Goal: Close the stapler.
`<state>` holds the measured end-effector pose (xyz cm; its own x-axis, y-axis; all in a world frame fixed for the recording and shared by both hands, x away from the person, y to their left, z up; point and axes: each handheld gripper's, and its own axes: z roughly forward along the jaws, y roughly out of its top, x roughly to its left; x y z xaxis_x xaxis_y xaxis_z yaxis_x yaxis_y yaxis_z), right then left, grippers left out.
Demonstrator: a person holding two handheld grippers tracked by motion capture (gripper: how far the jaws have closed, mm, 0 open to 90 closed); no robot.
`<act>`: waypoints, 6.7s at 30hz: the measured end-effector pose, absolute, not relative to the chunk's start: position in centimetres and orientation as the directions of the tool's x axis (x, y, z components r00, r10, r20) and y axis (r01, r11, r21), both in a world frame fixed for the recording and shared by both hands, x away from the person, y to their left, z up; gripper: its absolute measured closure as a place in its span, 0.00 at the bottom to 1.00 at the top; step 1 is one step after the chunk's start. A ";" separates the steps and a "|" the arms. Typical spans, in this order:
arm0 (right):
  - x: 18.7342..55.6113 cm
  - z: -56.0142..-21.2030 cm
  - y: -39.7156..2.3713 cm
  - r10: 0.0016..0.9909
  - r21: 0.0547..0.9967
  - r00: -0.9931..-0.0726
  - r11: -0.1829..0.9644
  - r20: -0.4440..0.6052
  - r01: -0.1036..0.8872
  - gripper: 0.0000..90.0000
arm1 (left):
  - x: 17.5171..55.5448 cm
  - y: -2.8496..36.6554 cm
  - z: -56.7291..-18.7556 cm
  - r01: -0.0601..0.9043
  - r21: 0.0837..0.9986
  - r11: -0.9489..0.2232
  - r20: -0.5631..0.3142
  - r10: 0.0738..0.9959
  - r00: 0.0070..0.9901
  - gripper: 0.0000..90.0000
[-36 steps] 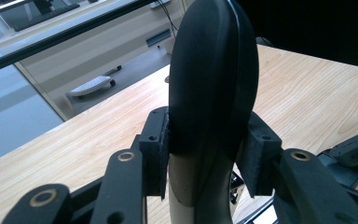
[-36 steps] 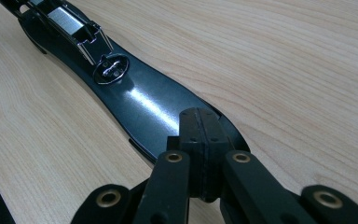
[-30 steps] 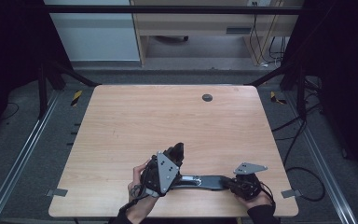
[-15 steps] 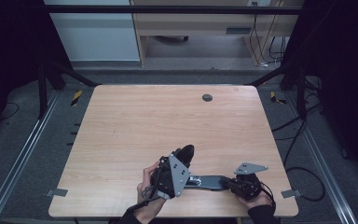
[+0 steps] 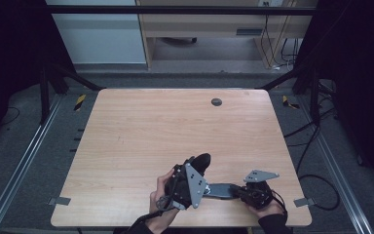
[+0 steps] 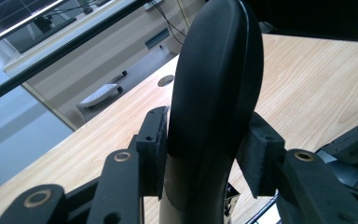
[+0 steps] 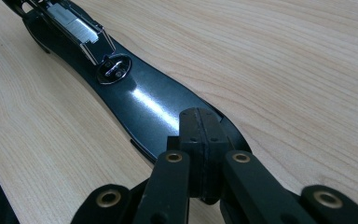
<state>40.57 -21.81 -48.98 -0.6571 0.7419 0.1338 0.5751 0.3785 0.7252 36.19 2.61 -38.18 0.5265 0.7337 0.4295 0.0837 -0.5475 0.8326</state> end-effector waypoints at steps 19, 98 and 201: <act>40.6 -49.0 -21.8 0.741 0.726 -0.658 0.378 0.135 0.575 1.00 | 36.0 0.1 -39.5 0.055 0.785 -0.617 0.504 0.688 0.523 0.61; 40.6 -48.9 -22.3 0.750 0.719 -0.642 0.357 0.161 0.596 1.00 | 35.9 -4.9 -44.2 0.005 0.640 -0.768 0.633 0.532 0.563 0.52; 38.4 -49.2 -21.3 0.724 0.682 -0.673 0.415 0.153 0.602 1.00 | 39.0 20.4 -44.7 0.428 0.825 -0.369 0.187 0.893 0.411 0.70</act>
